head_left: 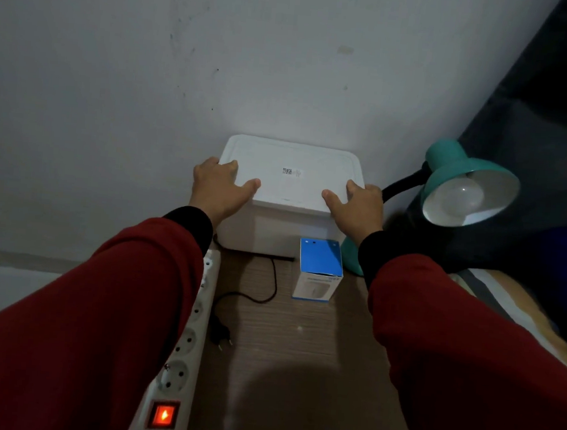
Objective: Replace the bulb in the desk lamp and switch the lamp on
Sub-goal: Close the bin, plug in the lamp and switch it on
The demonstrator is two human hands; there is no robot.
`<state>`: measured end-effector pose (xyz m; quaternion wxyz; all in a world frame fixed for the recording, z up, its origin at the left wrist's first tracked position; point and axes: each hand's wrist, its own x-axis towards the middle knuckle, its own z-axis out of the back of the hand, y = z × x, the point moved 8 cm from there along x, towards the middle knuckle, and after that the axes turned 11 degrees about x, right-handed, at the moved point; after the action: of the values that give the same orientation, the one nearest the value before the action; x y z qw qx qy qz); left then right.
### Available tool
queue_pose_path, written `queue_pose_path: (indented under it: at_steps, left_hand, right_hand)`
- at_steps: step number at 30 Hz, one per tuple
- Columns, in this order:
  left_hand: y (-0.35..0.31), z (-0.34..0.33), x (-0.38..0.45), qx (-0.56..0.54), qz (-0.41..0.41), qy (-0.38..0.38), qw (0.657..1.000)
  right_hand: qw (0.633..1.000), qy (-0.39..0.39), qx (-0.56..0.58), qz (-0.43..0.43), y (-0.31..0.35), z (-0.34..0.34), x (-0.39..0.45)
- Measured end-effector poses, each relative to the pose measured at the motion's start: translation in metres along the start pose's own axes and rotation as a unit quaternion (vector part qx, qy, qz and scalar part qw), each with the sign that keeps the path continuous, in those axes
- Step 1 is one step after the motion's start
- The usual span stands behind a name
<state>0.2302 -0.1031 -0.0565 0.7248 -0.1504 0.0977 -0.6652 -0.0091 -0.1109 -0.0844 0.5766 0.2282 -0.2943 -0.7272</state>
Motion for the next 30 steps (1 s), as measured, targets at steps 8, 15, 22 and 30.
queue_pose_path:
  at_steps: [8, 15, 22, 30]
  left_hand:
    - [0.008, 0.006, 0.004, -0.046, 0.036, -0.038, 0.998]
    - [0.007, 0.002, 0.005, -0.035, 0.034, -0.046, 0.998]
    - [0.015, -0.014, 0.015, -0.034, 0.020, -0.042, 0.998]
    - [0.010, -0.010, 0.018, 0.085, 0.001, 0.024, 0.996]
  right_hand:
    - [1.000, -0.022, 0.009, 0.006, 0.004, 0.002, 0.003]
    - [1.000, -0.001, -0.018, 0.000, 0.004, -0.003, 0.004]
    - [1.000, 0.021, -0.007, 0.010, 0.000, -0.010, 0.005]
    - [0.986, 0.090, -0.140, 0.000, 0.011, -0.004, 0.003]
